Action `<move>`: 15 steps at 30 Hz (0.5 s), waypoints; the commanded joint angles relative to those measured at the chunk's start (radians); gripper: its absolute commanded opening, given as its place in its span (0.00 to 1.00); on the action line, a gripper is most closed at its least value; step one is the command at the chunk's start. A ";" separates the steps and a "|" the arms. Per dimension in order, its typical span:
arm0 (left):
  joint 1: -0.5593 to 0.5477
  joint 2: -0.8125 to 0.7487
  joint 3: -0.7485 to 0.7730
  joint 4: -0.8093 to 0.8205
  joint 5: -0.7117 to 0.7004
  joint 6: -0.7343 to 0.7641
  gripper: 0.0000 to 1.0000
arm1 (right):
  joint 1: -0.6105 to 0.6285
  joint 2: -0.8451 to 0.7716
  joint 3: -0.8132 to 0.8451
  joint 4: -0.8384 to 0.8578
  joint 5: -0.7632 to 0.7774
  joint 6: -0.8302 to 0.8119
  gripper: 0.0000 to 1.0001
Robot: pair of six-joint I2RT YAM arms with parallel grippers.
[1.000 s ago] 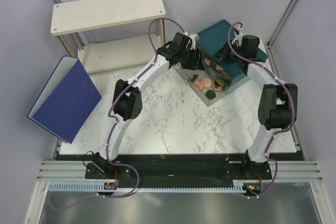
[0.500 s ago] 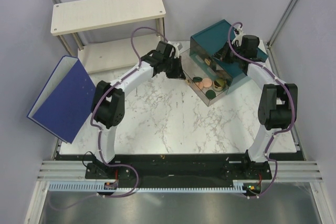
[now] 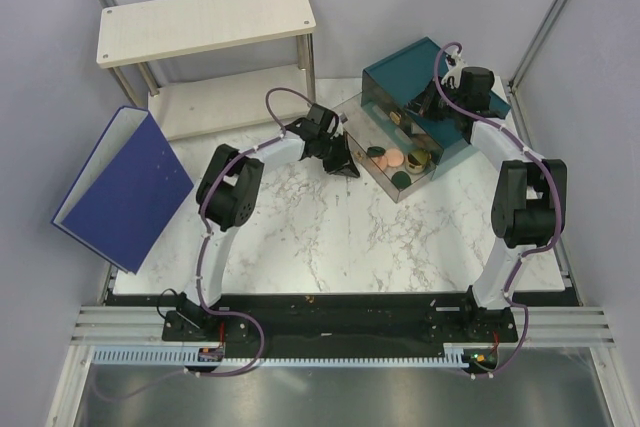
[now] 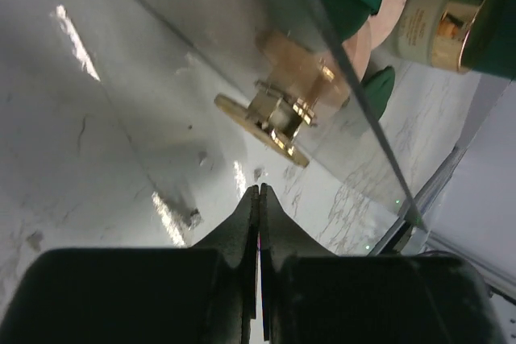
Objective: Organize the makeup
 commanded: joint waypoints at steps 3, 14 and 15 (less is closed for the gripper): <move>-0.011 0.044 0.111 0.159 0.045 -0.222 0.02 | 0.008 0.080 -0.081 -0.244 0.052 -0.039 0.19; -0.082 0.177 0.197 0.398 0.017 -0.489 0.02 | 0.006 0.083 -0.078 -0.244 0.052 -0.039 0.19; -0.088 0.188 0.212 0.410 0.011 -0.523 0.02 | 0.008 0.081 -0.078 -0.243 0.052 -0.039 0.19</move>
